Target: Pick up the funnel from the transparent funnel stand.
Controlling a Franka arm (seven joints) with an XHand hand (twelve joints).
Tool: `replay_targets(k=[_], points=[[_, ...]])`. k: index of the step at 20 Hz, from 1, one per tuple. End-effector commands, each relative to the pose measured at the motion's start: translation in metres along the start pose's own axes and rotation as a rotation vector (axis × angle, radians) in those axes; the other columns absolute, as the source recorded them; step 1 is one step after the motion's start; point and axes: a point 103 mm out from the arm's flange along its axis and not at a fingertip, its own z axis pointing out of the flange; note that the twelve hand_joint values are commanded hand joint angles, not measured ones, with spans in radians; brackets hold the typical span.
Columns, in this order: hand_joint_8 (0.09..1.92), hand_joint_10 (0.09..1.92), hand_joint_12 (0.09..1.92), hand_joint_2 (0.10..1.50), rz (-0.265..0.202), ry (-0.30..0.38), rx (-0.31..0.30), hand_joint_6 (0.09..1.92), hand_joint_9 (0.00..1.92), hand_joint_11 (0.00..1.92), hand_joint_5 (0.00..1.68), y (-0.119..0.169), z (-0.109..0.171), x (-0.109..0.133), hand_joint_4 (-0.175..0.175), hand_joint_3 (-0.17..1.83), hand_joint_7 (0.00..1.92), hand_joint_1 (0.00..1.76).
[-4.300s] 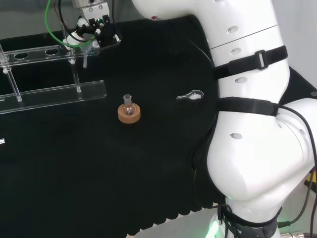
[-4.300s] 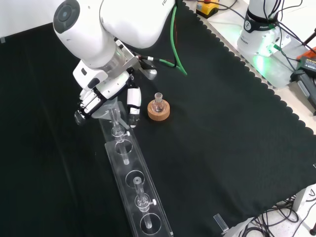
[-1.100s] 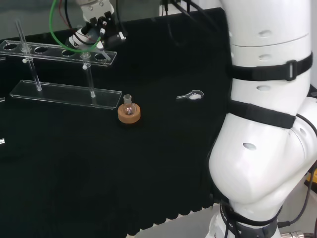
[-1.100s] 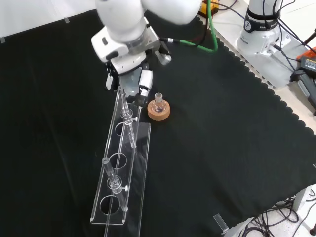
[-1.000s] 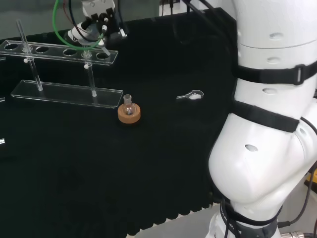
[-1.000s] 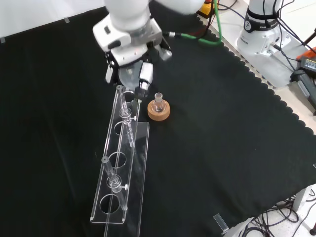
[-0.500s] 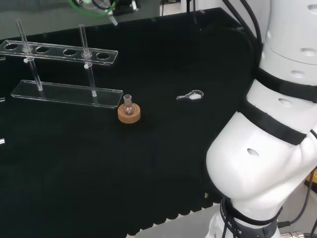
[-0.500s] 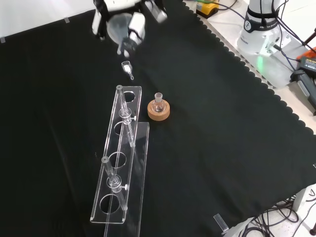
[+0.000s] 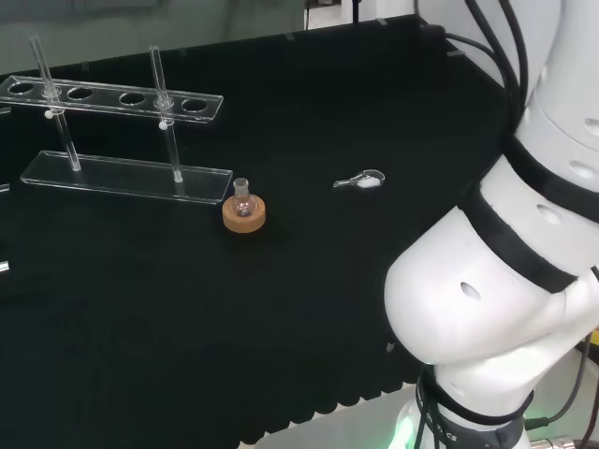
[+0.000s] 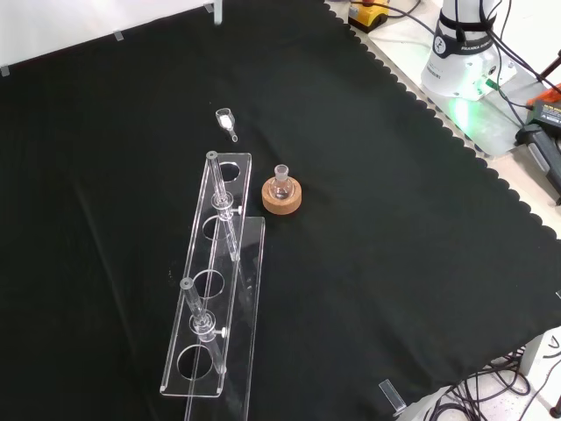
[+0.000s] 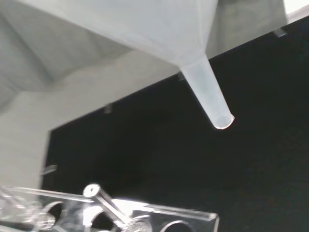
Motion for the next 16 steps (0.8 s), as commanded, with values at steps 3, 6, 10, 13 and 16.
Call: replay_targets(k=[3, 6, 10, 13, 16], points=[[1.13, 1.35, 1.22, 0.76, -0.207, 0.088, 0.138, 1.33, 1.92, 1.92, 1.5, -0.07, -0.035, -0.081, 0.175, 0.7, 1.92, 1.06], [1.13, 1.35, 1.22, 0.76, -0.253, 0.084, 0.186, 1.33, 1.92, 1.92, 1.5, -0.081, -0.023, -0.086, 0.175, 0.7, 1.92, 1.06], [1.12, 1.35, 1.22, 0.75, -0.262, 0.113, 0.195, 1.33, 1.92, 1.92, 1.5, -0.096, -0.012, -0.075, 0.175, 0.71, 1.92, 1.07], [1.12, 1.36, 1.23, 0.74, -0.235, 0.126, 0.178, 1.34, 1.92, 1.92, 1.5, -0.105, -0.009, -0.07, 0.175, 0.74, 1.92, 1.07], [1.13, 1.36, 1.23, 0.74, -0.206, 0.116, 0.156, 1.34, 1.92, 1.92, 1.5, -0.114, -0.01, -0.071, 0.175, 0.75, 1.92, 1.07]])
